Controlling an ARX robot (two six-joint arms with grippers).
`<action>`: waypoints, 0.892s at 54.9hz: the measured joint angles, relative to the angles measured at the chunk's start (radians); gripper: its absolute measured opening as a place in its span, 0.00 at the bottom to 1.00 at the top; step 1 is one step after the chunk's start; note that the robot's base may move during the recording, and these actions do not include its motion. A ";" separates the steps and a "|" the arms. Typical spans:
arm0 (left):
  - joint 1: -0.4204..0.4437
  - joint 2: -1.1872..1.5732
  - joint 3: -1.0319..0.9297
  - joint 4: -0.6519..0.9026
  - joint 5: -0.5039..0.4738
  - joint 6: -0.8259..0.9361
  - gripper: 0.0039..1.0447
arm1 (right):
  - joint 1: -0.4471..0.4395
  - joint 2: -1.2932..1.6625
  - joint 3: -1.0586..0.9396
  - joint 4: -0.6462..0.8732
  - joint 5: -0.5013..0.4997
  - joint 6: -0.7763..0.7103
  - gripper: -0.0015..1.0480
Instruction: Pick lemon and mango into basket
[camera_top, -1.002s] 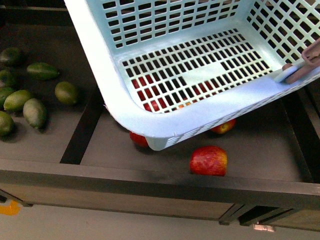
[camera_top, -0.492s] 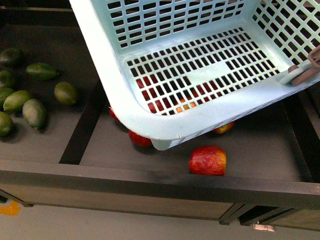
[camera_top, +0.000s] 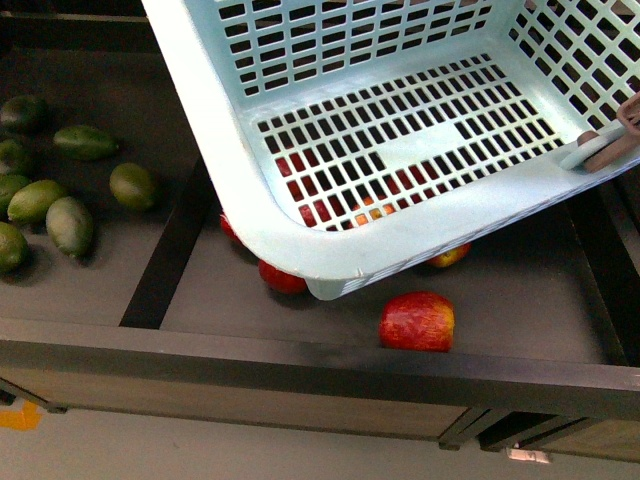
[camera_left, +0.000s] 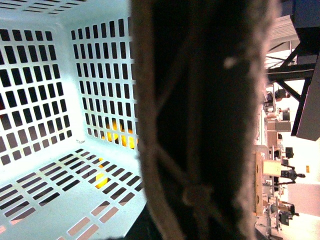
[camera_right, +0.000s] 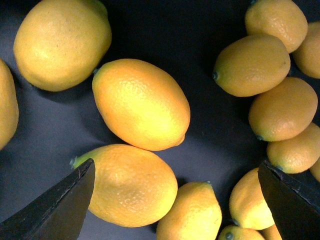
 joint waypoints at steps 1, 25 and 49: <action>0.000 0.000 0.000 0.000 0.000 0.000 0.04 | -0.001 0.003 0.011 -0.017 -0.005 -0.019 0.92; 0.000 0.000 0.000 0.000 0.000 0.000 0.04 | 0.040 0.142 0.177 -0.154 -0.002 -0.207 0.92; 0.000 0.000 0.000 0.000 0.000 0.000 0.04 | 0.065 0.292 0.394 -0.219 0.021 -0.205 0.92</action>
